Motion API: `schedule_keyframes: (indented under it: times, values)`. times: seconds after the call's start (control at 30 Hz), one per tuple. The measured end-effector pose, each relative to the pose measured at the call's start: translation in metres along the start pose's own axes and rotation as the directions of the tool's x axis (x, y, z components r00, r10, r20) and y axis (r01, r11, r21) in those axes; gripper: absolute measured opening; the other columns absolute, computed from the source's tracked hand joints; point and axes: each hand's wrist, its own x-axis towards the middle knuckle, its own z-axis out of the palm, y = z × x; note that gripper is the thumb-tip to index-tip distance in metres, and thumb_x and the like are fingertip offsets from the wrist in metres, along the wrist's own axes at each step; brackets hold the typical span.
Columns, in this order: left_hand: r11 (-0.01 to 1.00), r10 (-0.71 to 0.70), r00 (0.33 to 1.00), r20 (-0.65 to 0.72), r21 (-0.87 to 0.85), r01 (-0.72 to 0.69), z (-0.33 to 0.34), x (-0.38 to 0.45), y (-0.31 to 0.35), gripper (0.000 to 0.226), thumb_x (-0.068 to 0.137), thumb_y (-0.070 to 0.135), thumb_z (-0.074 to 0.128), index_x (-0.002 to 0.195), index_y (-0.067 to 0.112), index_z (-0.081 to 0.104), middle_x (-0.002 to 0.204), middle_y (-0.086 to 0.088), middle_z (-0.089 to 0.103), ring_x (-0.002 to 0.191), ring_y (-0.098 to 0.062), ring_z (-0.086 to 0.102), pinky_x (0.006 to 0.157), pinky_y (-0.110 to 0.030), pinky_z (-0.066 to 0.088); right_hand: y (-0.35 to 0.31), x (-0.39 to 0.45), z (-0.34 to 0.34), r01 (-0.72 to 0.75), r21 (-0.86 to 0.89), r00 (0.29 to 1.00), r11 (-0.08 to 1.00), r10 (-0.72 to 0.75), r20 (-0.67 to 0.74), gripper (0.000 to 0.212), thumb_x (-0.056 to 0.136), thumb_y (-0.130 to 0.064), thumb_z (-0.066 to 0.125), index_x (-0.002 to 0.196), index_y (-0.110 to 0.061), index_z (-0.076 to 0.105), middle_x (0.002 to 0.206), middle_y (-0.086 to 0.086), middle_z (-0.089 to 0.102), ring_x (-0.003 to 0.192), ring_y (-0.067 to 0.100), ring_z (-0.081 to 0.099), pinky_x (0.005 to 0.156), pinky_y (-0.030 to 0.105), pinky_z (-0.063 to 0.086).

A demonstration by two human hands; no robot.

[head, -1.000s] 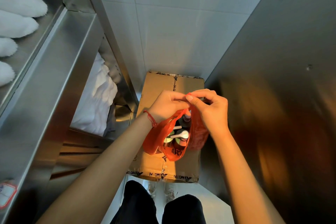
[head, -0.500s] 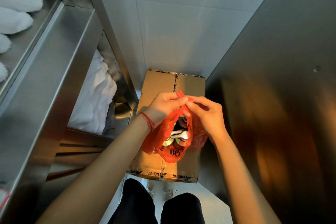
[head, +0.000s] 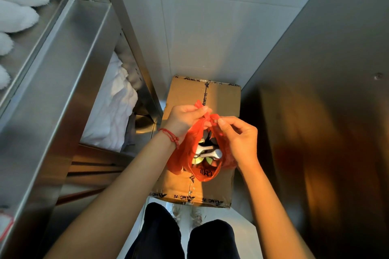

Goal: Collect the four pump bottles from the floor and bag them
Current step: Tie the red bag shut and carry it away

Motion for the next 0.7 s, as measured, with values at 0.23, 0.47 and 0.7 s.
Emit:
schedule_keyframes:
  times: [0.23, 0.47, 0.7]
  values:
    - [1.0, 0.001, 1.0, 0.006, 0.02, -0.001, -0.005, -0.001, -0.003, 0.013, 0.086, 0.011, 0.058, 0.086, 0.002, 0.067, 0.051, 0.003, 0.069, 0.049, -0.005, 0.063, 0.05, -0.016, 0.052, 0.006, 0.004, 0.006, -0.067, -0.131, 0.997, 0.989, 0.072, 0.035, 0.018, 0.064, -0.011, 0.08, 0.069, -0.023, 0.067, 0.077, 0.003, 0.059, 0.071, 0.009, 0.057, 0.068, 0.018, 0.047]
    - [0.965, 0.134, 0.991, 0.015, 0.223, -0.134, -0.009, -0.001, -0.001, 0.015, 0.082, 0.01, 0.062, 0.089, -0.002, 0.068, 0.05, 0.006, 0.065, 0.047, 0.0, 0.057, 0.051, -0.013, 0.047, 0.01, 0.011, 0.003, -0.12, -0.3, 0.975, 0.946, 0.168, 0.142, 0.019, 0.069, -0.029, 0.077, 0.086, -0.032, 0.07, 0.096, 0.007, 0.068, 0.094, 0.017, 0.061, 0.083, 0.027, 0.047]
    - [0.887, 0.276, 0.959, 0.065, 0.367, -0.28, -0.006, -0.002, -0.001, 0.022, 0.07, -0.001, 0.072, 0.088, 0.011, 0.07, 0.059, 0.016, 0.068, 0.061, 0.004, 0.063, 0.059, -0.008, 0.048, 0.01, 0.018, 0.0, -0.105, -0.363, 0.964, 0.926, 0.185, 0.193, 0.016, 0.074, -0.015, 0.07, 0.06, -0.007, 0.068, 0.045, -0.006, 0.052, 0.044, 0.001, 0.043, 0.051, 0.016, 0.038]
